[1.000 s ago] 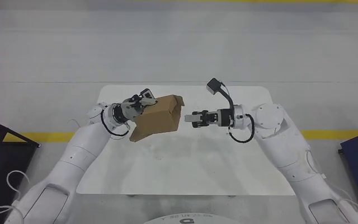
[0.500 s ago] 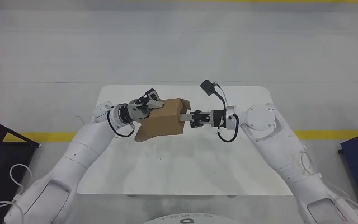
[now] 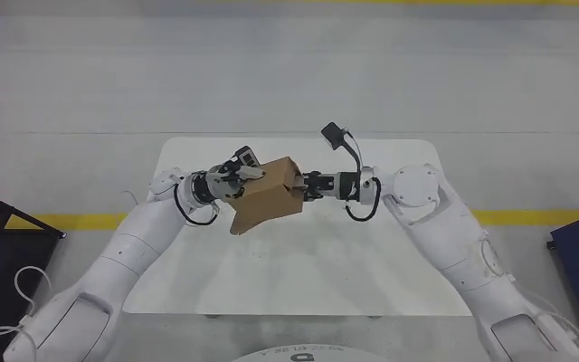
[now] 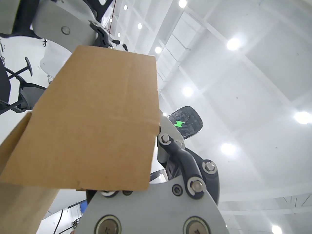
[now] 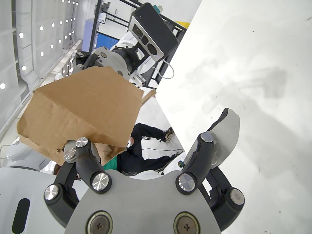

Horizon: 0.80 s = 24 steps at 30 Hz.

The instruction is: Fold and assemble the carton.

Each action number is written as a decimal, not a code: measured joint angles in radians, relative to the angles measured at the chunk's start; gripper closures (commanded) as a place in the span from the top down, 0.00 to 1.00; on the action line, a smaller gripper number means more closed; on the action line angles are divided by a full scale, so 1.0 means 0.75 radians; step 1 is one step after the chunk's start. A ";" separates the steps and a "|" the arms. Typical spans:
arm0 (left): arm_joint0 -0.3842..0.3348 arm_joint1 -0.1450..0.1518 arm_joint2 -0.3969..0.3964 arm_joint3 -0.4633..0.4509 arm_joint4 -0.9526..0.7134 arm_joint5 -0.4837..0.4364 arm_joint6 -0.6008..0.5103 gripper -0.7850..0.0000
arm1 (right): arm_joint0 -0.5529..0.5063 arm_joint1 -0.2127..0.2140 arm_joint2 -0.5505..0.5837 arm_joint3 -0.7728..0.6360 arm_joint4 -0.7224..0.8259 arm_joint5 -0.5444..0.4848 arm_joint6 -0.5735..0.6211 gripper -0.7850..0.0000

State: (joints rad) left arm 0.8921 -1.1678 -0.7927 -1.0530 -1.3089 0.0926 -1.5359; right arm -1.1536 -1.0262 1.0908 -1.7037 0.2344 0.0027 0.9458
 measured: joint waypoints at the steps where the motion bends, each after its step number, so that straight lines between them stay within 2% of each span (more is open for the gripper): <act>1: 0.000 0.001 0.000 0.000 -0.005 -0.003 0.000 0.00 | -0.004 0.000 0.008 0.003 0.016 -0.013 0.000 1.00; 11: -0.002 0.011 0.018 -0.011 -0.019 -0.009 0.000 0.00 | -0.075 0.011 0.119 0.030 0.210 -0.162 0.048 1.00; 19: -0.008 0.018 0.029 -0.017 -0.042 -0.015 0.000 0.00 | -0.095 0.018 0.172 0.052 0.258 -0.184 0.072 1.00; 24: -0.007 0.025 0.028 -0.034 -0.059 -0.020 0.000 0.00 | -0.071 0.020 0.190 0.095 0.277 -0.109 0.083 1.00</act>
State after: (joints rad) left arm 0.8868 -1.1490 -0.7717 -1.0785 -1.3534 0.0775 -1.5359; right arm -1.2069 -1.0113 1.2329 -1.6328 0.4419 -0.0788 1.0083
